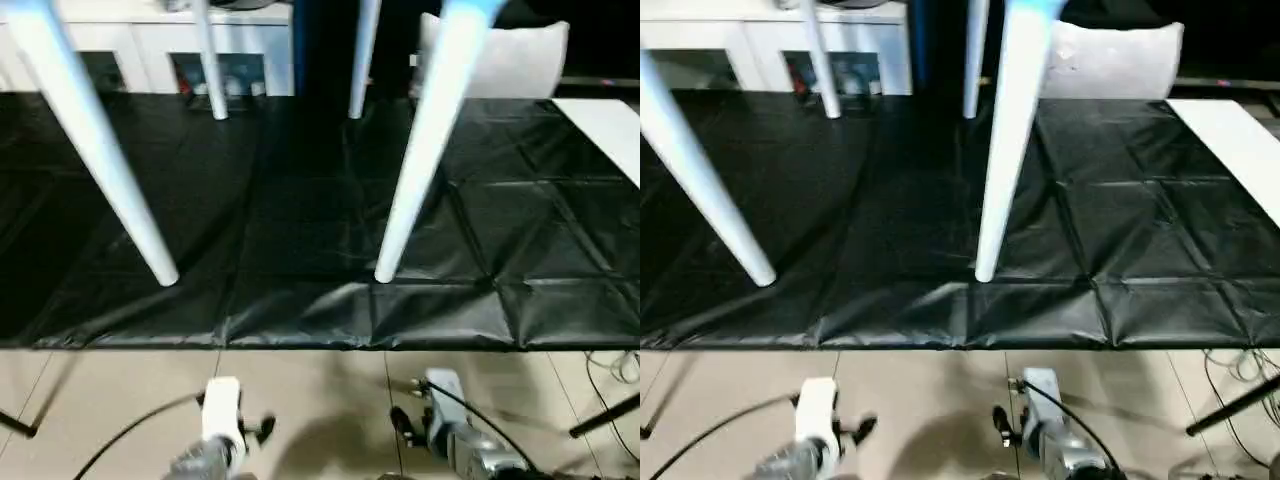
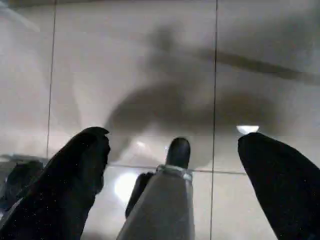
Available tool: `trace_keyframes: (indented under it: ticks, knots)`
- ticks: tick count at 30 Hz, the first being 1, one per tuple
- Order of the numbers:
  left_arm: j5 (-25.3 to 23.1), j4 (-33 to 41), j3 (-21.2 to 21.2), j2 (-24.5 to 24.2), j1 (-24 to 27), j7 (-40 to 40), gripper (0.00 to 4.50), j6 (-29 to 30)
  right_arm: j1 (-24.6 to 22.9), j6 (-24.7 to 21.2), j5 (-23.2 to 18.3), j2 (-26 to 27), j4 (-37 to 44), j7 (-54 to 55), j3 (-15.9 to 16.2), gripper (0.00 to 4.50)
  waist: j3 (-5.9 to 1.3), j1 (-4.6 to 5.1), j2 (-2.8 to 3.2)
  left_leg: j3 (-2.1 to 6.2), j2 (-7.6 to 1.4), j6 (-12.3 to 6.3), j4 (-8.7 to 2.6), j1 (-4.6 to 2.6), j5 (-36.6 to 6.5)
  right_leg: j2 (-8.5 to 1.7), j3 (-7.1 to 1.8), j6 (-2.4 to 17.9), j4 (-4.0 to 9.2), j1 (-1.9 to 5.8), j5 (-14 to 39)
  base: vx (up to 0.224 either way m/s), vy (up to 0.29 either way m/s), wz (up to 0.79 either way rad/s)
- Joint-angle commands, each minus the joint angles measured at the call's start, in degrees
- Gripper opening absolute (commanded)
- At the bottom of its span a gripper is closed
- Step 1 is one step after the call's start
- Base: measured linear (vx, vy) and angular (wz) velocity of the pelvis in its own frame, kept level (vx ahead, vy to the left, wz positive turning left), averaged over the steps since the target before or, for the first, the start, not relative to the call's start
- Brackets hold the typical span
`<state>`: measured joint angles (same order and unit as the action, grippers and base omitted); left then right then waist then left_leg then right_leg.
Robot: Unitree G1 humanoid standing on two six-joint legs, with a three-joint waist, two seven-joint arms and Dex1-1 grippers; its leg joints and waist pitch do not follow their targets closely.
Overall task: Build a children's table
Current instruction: Flip table
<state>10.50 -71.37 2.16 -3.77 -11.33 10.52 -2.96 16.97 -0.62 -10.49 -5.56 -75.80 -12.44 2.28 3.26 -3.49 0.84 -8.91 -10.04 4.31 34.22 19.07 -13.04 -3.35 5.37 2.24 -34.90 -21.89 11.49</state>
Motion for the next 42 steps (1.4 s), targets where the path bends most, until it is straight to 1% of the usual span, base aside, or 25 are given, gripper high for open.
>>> trace_keyframes:
  ticks: [1, 2, 4, 5, 6, 7, 8, 9, 11, 12, 13, 14, 16, 21, 25, 27, 30, 37, 42]
  knots:
    - [-1.79, -0.96, 0.16, -0.18, -0.37, -3.63, 4.47, 1.87, -0.51, -1.91, 3.33, 0.4, -0.91, 1.7, 2.09, 4.5, -2.3, -0.33, 0.0, 1.06, -3.9, -3.53, -4.57, 0.86, -12.27, -6.61, -4.06, 10.73, 5.77, 2.43, 17.81, 0.0, 0.0, 0.0]
    - [-1.97, -0.98, 0.13, -0.14, -0.4, -4.03, 4.47, 2.1, -0.54, -2.25, 3.53, 0.46, -1.0, 1.98, 2.1, 4.5, -2.29, -0.36, 0.15, 1.09, -3.85, -3.33, -4.58, 0.82, -12.09, -6.52, -3.99, 10.86, 5.66, 2.37, 17.97, 0.0, 0.0, 0.0]
    - [-2.34, -1.13, -0.07, 0.04, -0.48, -5.03, 4.47, 2.45, -0.75, -3.03, 3.64, 0.69, -1.21, 2.25, 1.72, 4.5, -2.12, -0.31, -0.19, 1.08, -3.88, -3.49, -4.61, 0.88, -12.19, -6.64, -4.06, 10.53, 5.83, 2.31, 19.08, 0.0, 0.0, 0.0]
    - [-2.46, -1.56, -0.3, 0.16, -0.65, -5.31, 4.47, 2.15, -0.89, -3.33, 3.34, 0.88, -1.24, 2.17, 0.99, 4.5, -2.07, -0.37, -0.04, 1.11, -3.89, -3.45, -4.67, 0.79, -12.66, -6.71, -4.09, 10.19, 5.97, 2.25, 20.26, 0.0, 0.0, 0.0]
    - [-2.56, -1.83, -0.36, 0.18, -0.67, -5.52, 4.47, 1.83, -1.14, -3.6, 3.05, 1.04, -1.25, 2.15, 0.54, 4.5, -2.01, -0.37, -0.18, 1.1, -3.89, -3.47, -4.67, 0.79, -12.82, -6.72, -4.1, 10.04, 6.02, 2.2, 20.56, 0.0, 0.0, 0.0]
    - [-3.2, -2.76, -0.38, 0.15, -0.97, -6.79, 4.47, 1.87, -1.66, -4.3, 2.73, 1.38, -1.33, 2.59, -0.42, 4.5, -1.83, -0.34, -0.17, 1.18, -3.96, -3.34, -4.86, 0.81, -13.72, -6.63, -4.14, 9.49, 6.1, 2.1, 21.53, 0.0, 0.0, 0.0]
    - [-3.6, -3.06, -0.28, 0.13, -1.1, -7.62, 4.47, 2.21, -1.94, -4.61, 2.63, 1.48, -1.39, 2.86, -0.71, 4.5, -1.85, -0.38, -0.13, 1.25, -3.98, -3.27, -4.89, 0.74, -13.79, -6.69, -4.16, 9.39, 6.1, 2.11, 21.6, 0.0, 0.0, 0.0]
    - [-4.0, -3.22, -0.2, 0.1, -1.15, -7.92, 4.47, 2.15, -2.58, -5.42, 3.12, 1.58, -1.6, 3.44, -0.4, 4.5, -1.72, -0.32, -0.11, 1.29, -3.98, -3.25, -4.97, 0.82, -13.85, -6.71, -4.2, 9.19, 6.18, 2.06, 21.74, 0.0, 0.0, 0.0]
    - [-4.17, -3.21, -0.21, 0.1, -1.13, -7.94, 4.47, 2.32, -3.18, -6.06, 3.86, 1.59, -1.78, 3.87, 0.2, 4.5, -1.67, -0.32, -0.04, 1.31, -4.03, -3.13, -4.99, 0.76, -14.05, -6.81, -4.23, 9.19, 6.27, 2.01, 21.97, 0.0, 0.0, 0.0]
    - [-4.39, -3.03, -0.31, 0.17, -1.2, -8.04, 4.47, 2.59, -3.64, -6.93, 4.07, 1.72, -1.91, 3.99, 0.06, 4.5, -1.6, -0.34, 0.13, 1.29, -4.01, -3.01, -4.99, 0.7, -14.39, -6.82, -4.24, 9.25, 6.33, 1.91, 22.21, 0.0, 0.0, 0.0]
    - [-4.39, -3.03, -0.31, 0.17, -1.2, -8.04, 4.47, 2.59, -3.64, -6.93, 4.07, 1.72, -1.91, 3.99, 0.06, 4.5, -1.61, -0.29, 0.03, 1.3, -4.04, -2.98, -5.03, 0.72, -14.49, -6.78, -4.25, 9.23, 6.34, 1.93, 22.12, 0.0, 0.0, 0.0]
    - [-4.58, -2.87, -0.53, 0.21, -1.03, -8.04, 4.47, 2.67, -4.18, -8.35, 4.25, 1.91, -2.11, 4.19, -0.17, 4.5, -1.56, -0.29, 0.13, 1.38, -4.04, -3.0, -5.11, 0.81, -14.39, -6.82, -4.25, 9.29, 6.23, 2.03, 21.79, 0.0, 0.0, 0.0]
    - [-4.58, -2.87, -0.53, 0.21, -1.03, -8.04, 4.47, 2.67, -4.18, -8.35, 4.25, 1.91, -2.11, 4.19, -0.17, 4.5, -1.48, -0.25, 0.04, 1.32, -3.97, -2.98, -5.05, 0.73, -15.09, -6.92, -4.26, 9.11, 6.52, 1.89, 23.09, 0.0, 0.0, 0.0]
    - [-4.58, -2.87, -0.53, 0.21, -1.03, -8.04, 4.47, 2.67, -4.18, -8.35, 4.25, 1.91, -2.11, 4.19, -0.17, 4.5, -1.46, -0.27, 0.06, 1.36, -4.05, -2.99, -5.19, 0.75, -15.0, -6.88, -4.27, 8.96, 6.53, 1.85, 22.91, 0.0, 0.0, 0.0]
    - [-4.58, -2.87, -0.53, 0.21, -1.03, -8.04, 4.47, 2.67, -4.18, -8.35, 4.25, 1.91, -2.11, 4.19, -0.17, 4.5, -1.62, -0.27, 0.1, 1.3, -4.16, -3.2, -5.27, 0.82, -13.8, -6.84, -4.26, 9.82, 6.28, 2.02, 19.72, 0.0, 0.0, 0.0]
    - [-4.58, -2.87, -0.53, 0.21, -1.03, -8.04, 4.47, 2.67, -4.18, -8.35, 4.25, 1.91, -2.11, 4.19, -0.17, 4.5, -1.73, -0.29, 0.05, 1.21, -4.16, -3.61, -5.23, 0.95, -12.45, -6.86, -4.25, 10.49, 6.04, 2.18, 17.43, 0.0, 0.0, 0.0]
    - [-4.58, -2.87, -0.53, 0.21, -1.03, -8.04, 4.47, 2.67, -4.18, -8.35, 4.25, 1.91, -2.11, 4.19, -0.17, 4.5, -1.74, -0.33, 0.07, 1.12, -4.16, -4.02, -5.21, 0.96, -11.68, -6.91, -4.23, 10.91, 6.02, 2.24, 16.53, 0.0, 0.0, 0.0]
    - [-4.58, -2.87, -0.53, 0.21, -1.03, -8.04, 4.47, 2.67, -4.18, -8.35, 4.25, 1.91, -2.11, 4.19, -0.17, 4.5, -1.65, -0.29, 0.12, 1.09, -4.29, -4.0, -5.38, 0.92, -11.91, -6.93, -4.21, 11.06, 6.11, 2.21, 16.5, 0.0, 0.0, 0.0]
    - [-4.58, -2.87, -0.53, 0.21, -1.03, -8.04, 4.47, 2.67, -4.18, -8.35, 4.25, 1.91, -2.11, 4.19, -0.17, 4.5, -1.53, -0.28, 0.12, 1.12, -4.3, -3.7, -5.49, 0.85, -12.84, -7.02, -4.27, 10.4, 6.45, 2.09, 18.81, 0.0, 0.0, 0.0]
